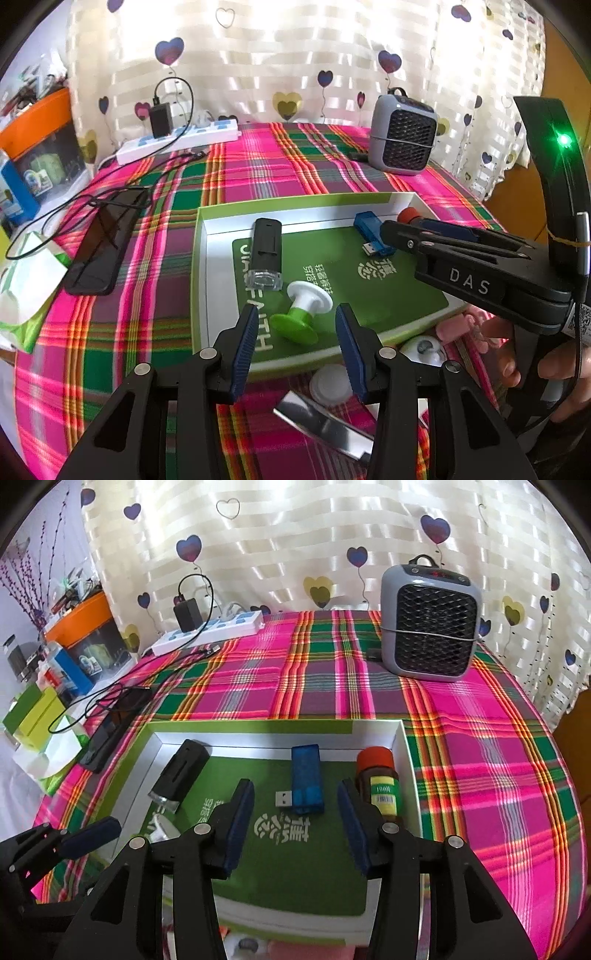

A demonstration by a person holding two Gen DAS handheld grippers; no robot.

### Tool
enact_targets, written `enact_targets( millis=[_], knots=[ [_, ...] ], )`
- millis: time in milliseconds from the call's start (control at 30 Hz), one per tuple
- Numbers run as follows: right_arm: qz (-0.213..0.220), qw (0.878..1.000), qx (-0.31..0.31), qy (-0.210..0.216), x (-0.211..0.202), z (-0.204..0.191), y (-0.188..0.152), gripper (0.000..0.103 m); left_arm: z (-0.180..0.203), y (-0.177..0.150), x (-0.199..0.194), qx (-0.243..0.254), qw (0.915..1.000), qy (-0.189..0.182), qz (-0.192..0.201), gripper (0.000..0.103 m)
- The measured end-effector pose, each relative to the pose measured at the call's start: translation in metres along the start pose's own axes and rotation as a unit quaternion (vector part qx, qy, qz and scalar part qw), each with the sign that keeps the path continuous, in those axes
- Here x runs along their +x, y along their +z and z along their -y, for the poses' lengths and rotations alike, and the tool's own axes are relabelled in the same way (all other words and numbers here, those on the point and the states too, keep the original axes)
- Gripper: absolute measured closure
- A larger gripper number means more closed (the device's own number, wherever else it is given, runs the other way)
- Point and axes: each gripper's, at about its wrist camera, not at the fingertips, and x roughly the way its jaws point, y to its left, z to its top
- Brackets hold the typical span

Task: Organize rigid objects
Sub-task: 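Open the right tool to set the USB stick in the box while the left tool holds the gadget, then open the left tool to drop the suction-cup gadget into the box, then move the right tool to the pink clip while the left tool moves to the silver bar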

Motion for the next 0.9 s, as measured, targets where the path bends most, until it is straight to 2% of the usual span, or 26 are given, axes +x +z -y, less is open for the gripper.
enact_targets(
  millis=[400, 900],
  knots=[
    [0.027, 1.0, -0.005, -0.002, -0.041, 0.003, -0.031, 0.055, -0.001, -0.031, -0.033, -0.014, 0.9998, -0.004, 0.015, 0.06],
    [0.035, 0.999, -0.018, -0.009, -0.074, 0.013, -0.072, 0.055, -0.01, -0.072, -0.049, -0.03, 0.9995, -0.012, 0.0, 0.06]
  ],
)
